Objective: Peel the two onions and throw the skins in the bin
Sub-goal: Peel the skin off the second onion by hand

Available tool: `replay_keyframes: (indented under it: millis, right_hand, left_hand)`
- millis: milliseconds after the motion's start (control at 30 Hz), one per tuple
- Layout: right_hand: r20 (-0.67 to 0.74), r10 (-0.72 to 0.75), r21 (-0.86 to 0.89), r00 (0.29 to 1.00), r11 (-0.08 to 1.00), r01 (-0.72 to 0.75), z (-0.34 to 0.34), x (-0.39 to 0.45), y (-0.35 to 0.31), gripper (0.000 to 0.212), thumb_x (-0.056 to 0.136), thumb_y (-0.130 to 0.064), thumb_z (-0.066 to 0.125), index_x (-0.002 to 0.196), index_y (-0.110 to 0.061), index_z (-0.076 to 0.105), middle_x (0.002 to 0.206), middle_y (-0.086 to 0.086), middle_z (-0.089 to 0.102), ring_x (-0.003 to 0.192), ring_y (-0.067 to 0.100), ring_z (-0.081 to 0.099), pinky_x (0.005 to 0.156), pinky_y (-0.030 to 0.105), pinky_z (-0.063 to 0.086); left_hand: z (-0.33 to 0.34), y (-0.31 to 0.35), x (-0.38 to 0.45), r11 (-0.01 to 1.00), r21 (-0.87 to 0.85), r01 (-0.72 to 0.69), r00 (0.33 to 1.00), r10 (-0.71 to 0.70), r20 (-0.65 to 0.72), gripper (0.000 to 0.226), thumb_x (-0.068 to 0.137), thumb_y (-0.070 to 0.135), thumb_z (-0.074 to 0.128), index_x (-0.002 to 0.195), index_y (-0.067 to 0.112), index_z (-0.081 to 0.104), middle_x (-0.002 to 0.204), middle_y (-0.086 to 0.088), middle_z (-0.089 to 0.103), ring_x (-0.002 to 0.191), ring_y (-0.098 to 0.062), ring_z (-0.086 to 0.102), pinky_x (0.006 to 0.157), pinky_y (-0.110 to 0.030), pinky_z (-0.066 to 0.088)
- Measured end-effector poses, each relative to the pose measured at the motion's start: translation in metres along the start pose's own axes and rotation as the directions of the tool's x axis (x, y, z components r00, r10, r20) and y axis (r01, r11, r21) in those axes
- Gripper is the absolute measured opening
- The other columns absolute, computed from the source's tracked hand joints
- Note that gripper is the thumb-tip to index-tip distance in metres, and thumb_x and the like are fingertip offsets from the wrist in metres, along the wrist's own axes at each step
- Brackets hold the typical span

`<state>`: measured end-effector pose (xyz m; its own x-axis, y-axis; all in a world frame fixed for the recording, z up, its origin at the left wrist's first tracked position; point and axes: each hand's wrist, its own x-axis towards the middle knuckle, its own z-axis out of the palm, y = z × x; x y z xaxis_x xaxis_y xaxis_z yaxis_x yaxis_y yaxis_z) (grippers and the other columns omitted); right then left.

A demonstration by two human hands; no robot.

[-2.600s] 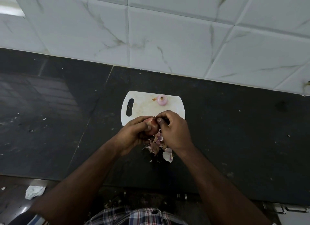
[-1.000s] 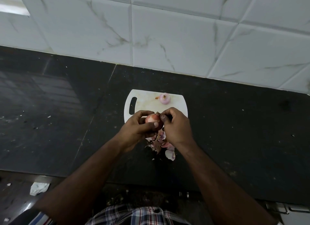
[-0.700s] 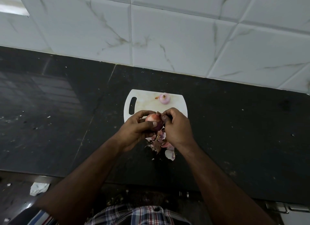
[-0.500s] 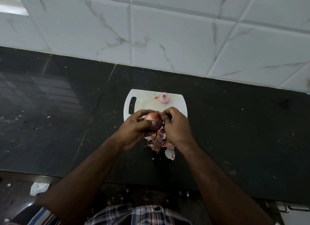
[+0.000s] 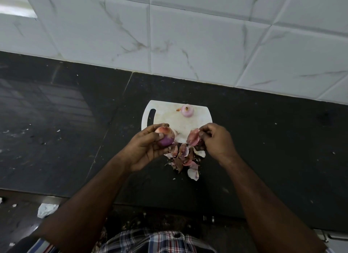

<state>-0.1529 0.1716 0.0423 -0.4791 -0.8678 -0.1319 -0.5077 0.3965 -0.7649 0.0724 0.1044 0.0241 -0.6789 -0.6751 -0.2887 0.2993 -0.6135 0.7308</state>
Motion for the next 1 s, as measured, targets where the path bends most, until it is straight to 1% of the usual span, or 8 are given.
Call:
replay_keyframes:
  millis: [133,233,400,567,700,800,900,1000]
  right_hand:
    - [0.155,-0.012,-0.094,0.988,0.995,0.027,0.017,-0.014,0.015,0.024,0.093,-0.01,0.062,0.109,-0.02,0.076,0.096,-0.003,0.077,0.085,0.013,0.071,0.081,0.029,0.057]
    - [0.18,-0.048,-0.116,0.982,0.991,0.07,0.015,-0.018,0.013,0.028,0.091,-0.021,0.069,0.119,-0.022,0.073,0.117,-0.006,0.073,0.103,0.008,0.067,0.085,0.018,0.049]
    - [0.18,-0.173,0.182,0.968,0.973,0.14,0.007,-0.021,-0.024,0.036,0.09,-0.03,0.071,0.126,-0.028,0.067,0.115,-0.014,0.071,0.09,0.002,0.07,0.087,0.029,0.057]
    - [0.205,-0.294,0.145,0.933,0.952,0.268,0.022,-0.022,-0.038,0.042,0.085,-0.029,0.077,0.126,-0.029,0.068,0.12,-0.009,0.069,0.107,0.009,0.065,0.094,0.034,0.055]
    - [0.127,-0.239,0.262,0.963,0.944,0.2,0.025,-0.017,-0.031,0.034,0.08,-0.014,0.082,0.112,-0.022,0.075,0.107,-0.004,0.074,0.096,0.012,0.071,0.088,0.042,0.059]
    - [0.113,-0.2,0.332,0.973,0.931,0.153,0.028,-0.015,-0.025,0.026,0.082,-0.007,0.078,0.1,-0.027,0.078,0.098,-0.005,0.075,0.089,0.015,0.073,0.081,0.041,0.062]
    - [0.082,-0.138,0.359,0.987,0.928,0.1,0.027,-0.015,-0.025,0.025,0.091,-0.002,0.065,0.096,-0.023,0.078,0.094,-0.003,0.075,0.087,0.017,0.072,0.075,0.035,0.062]
    - [0.196,-0.088,0.429,0.977,0.903,-0.005,0.026,-0.016,-0.023,0.017,0.094,-0.024,0.067,0.11,-0.022,0.073,0.107,-0.003,0.072,0.096,0.016,0.071,0.076,0.037,0.062]
  left_hand:
    - [0.0,-0.002,0.002,0.999,0.017,0.034,0.999,-0.035,0.029,0.059,0.078,0.006,0.059,0.137,0.011,0.056,0.121,-0.014,0.066,0.095,-0.028,0.07,0.08,-0.034,0.06]
    - [-0.002,-0.001,0.004,0.998,0.019,0.056,0.998,-0.056,0.032,0.058,0.079,0.009,0.057,0.137,0.015,0.056,0.119,-0.014,0.067,0.088,-0.028,0.069,0.069,-0.03,0.059]
    - [-0.003,-0.003,0.01,0.993,0.027,0.118,0.993,-0.118,0.02,0.044,0.074,0.016,0.054,0.117,0.015,0.062,0.109,-0.016,0.066,0.076,-0.027,0.065,0.056,-0.028,0.049]
    - [-0.001,-0.003,0.012,0.991,0.103,0.08,0.994,-0.086,0.063,0.05,0.082,0.017,0.051,0.131,0.015,0.061,0.111,-0.01,0.068,0.085,-0.021,0.062,0.065,-0.029,0.046]
    - [-0.004,-0.008,0.01,0.998,0.068,0.016,0.999,-0.019,0.041,0.054,0.08,0.013,0.072,0.132,0.011,0.057,0.107,-0.009,0.069,0.084,-0.019,0.068,0.074,-0.032,0.051]
    - [-0.008,-0.01,0.01,0.998,0.054,0.011,0.998,-0.014,0.058,0.075,0.063,0.024,0.094,0.128,0.009,0.059,0.115,-0.013,0.067,0.096,-0.025,0.068,0.081,-0.034,0.053]
    - [-0.007,-0.009,0.008,0.998,0.06,0.026,0.997,-0.03,0.067,0.081,0.062,0.029,0.095,0.131,0.01,0.057,0.117,-0.012,0.067,0.095,-0.026,0.067,0.079,-0.033,0.055]
    - [-0.004,-0.008,0.008,0.998,0.057,0.016,0.998,-0.019,0.059,0.058,0.078,0.013,0.079,0.132,0.01,0.057,0.12,-0.014,0.066,0.1,-0.029,0.069,0.084,-0.038,0.059]
